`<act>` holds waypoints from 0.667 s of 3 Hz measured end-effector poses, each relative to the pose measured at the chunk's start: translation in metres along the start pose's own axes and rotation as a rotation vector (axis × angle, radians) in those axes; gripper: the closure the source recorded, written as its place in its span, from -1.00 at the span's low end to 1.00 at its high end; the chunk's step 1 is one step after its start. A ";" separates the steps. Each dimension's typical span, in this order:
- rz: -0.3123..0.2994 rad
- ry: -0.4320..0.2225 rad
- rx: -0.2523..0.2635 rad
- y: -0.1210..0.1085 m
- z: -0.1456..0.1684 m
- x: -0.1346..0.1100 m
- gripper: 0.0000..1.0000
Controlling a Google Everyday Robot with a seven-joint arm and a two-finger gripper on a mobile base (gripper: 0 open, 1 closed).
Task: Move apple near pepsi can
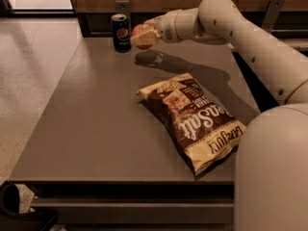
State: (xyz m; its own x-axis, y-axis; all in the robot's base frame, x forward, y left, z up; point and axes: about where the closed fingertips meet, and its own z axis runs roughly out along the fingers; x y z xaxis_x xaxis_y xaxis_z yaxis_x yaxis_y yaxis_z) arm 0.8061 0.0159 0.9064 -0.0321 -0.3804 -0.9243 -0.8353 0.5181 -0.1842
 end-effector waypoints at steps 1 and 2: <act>0.014 0.016 0.000 0.000 0.016 0.015 1.00; 0.037 0.014 -0.010 0.007 0.031 0.026 1.00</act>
Offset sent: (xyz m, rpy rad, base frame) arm 0.0145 0.0194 -0.0420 0.0144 0.0437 -0.0084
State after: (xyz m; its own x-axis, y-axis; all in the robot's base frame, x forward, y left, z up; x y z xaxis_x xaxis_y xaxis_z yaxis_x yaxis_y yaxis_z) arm 0.8162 0.0332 0.8709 -0.0710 -0.3720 -0.9255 -0.8386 0.5247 -0.1465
